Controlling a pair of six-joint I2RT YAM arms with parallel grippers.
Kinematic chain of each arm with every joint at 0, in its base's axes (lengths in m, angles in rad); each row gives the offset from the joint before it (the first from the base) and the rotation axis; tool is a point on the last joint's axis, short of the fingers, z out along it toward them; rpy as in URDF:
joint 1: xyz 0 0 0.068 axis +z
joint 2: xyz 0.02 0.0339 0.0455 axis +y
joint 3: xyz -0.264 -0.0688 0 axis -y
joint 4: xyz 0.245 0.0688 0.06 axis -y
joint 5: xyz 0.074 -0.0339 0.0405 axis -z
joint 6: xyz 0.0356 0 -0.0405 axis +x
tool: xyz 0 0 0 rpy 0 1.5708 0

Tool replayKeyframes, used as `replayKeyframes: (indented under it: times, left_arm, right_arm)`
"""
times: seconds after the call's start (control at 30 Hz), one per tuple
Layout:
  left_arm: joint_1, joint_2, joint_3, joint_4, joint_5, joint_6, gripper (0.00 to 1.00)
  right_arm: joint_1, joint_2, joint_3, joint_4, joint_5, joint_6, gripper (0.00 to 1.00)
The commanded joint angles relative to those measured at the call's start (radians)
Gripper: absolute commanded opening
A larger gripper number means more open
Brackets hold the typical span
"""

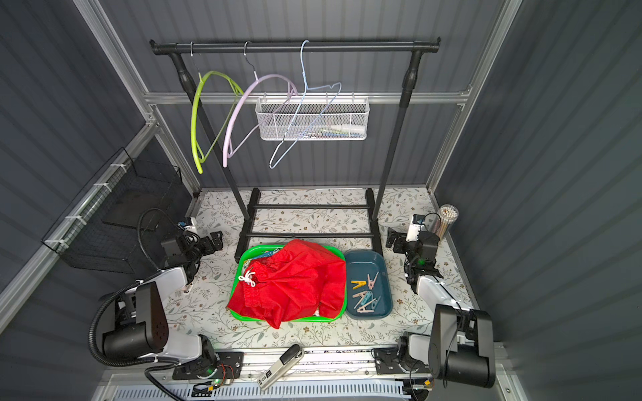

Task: Remove the clothespins securing shorts to the hanger
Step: Reset both arms

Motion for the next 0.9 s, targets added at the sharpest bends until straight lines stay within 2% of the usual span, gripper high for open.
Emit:
replayKeyframes:
  times: [0.0,0.3,0.43,0.67,0.87]
  left_arm:
    - [0.011,0.020,-0.029,0.101,0.020,-0.025,1.00]
    - [-0.006,0.045,-0.079,0.222,0.036,-0.030,1.00]
    - [-0.009,0.052,-0.070,0.205,0.029,-0.022,1.00]
    - [-0.018,0.057,-0.082,0.258,0.056,-0.025,1.00]
    - [-0.057,0.055,-0.094,0.301,0.027,-0.004,1.00]
  right_arm:
    - [-0.007,0.010,-0.004,0.076,-0.048,0.007,0.99]
    - [-0.012,0.003,-0.045,0.115,-0.060,0.011,0.99]
    - [-0.012,0.018,-0.122,0.253,-0.049,0.016,0.99]
    - [-0.012,0.040,-0.167,0.336,-0.059,0.006,0.99]
    - [-0.012,0.067,-0.173,0.367,-0.063,0.004,0.99]
